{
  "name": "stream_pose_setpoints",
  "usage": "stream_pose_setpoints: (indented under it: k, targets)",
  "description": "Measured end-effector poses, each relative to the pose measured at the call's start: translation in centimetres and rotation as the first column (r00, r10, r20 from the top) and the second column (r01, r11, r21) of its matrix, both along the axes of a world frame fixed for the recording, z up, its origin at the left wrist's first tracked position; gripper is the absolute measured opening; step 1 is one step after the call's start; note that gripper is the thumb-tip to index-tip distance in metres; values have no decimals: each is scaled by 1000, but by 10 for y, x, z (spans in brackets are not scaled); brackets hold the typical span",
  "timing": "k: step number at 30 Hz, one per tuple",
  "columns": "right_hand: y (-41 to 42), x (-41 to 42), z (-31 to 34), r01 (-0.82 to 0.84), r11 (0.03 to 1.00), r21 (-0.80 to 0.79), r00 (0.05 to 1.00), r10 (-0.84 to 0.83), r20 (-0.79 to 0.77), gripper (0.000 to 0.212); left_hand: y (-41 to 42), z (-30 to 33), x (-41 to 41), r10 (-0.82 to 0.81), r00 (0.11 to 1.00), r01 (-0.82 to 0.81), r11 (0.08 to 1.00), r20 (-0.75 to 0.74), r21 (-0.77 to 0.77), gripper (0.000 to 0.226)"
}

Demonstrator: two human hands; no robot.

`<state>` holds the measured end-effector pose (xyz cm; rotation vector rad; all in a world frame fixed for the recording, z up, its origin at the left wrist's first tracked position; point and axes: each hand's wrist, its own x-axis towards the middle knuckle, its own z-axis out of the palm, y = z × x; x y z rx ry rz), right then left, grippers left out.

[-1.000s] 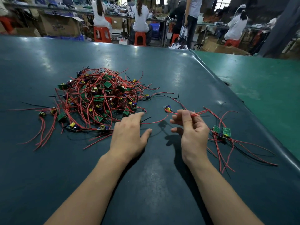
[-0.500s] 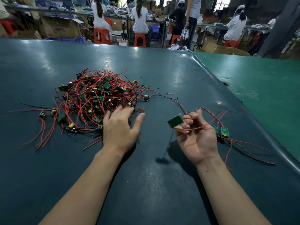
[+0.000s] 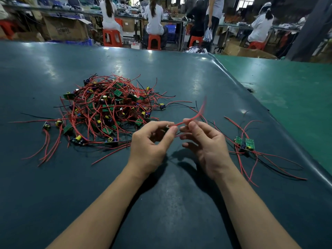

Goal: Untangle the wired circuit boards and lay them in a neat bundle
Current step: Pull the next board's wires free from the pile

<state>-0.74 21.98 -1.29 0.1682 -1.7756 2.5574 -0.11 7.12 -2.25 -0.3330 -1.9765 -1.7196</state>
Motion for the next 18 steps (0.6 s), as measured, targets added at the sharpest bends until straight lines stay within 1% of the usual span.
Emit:
stream_pose_setpoints:
  k: [2, 3, 5, 6, 7, 9, 11, 13, 15, 16, 18]
  targets:
    - [-2, -1, -4, 79, 996, 36, 997, -79, 5, 13, 3, 2, 0, -32, 998, 21, 981, 55, 193, 15]
    - [-2, -2, -6, 139, 987, 85, 990, -139, -11, 12, 4, 4, 0, -48, 996, 27, 959, 71, 281, 14]
    - [-2, -2, -8, 220, 951, 217, 975, -208, -77, 11, 4, 7, -1, -59, 993, 17, 923, 98, 385, 13]
    - [-3, -1, -9, 205, 942, 266, 978, -184, -101, 10, 5, 8, -1, -65, 992, 17, 915, 105, 403, 16]
    - [-5, 1, -9, 154, 941, 302, 986, -126, -111, 15, 5, 8, -1, -76, 991, 28, 917, 107, 398, 19]
    - [-9, 4, -10, 36, 941, 336, 995, -2, -102, 30, 8, 6, -1, -107, 988, 66, 942, 108, 328, 22]
    - [-10, 6, -8, 24, 945, 327, 993, 15, -115, 34, 10, 3, -1, -111, 988, 81, 963, 104, 256, 16]
    - [-8, 5, -8, 62, 946, 319, 988, -13, -153, 27, 10, 0, -2, -115, 987, 87, 968, 109, 235, 10]
    - [-7, 5, -10, 110, 932, 345, 976, -36, -215, 21, 8, -1, -2, -163, 979, 133, 965, 121, 225, 9]
    - [-7, 5, -12, 160, 912, 378, 964, -63, -258, 19, 8, 0, -1, -188, 974, 158, 964, 128, 212, 11]
    - [-8, 4, -14, 293, 840, 457, 926, -129, -356, 17, 8, 0, 0, -227, 964, 197, 960, 139, 200, 15]
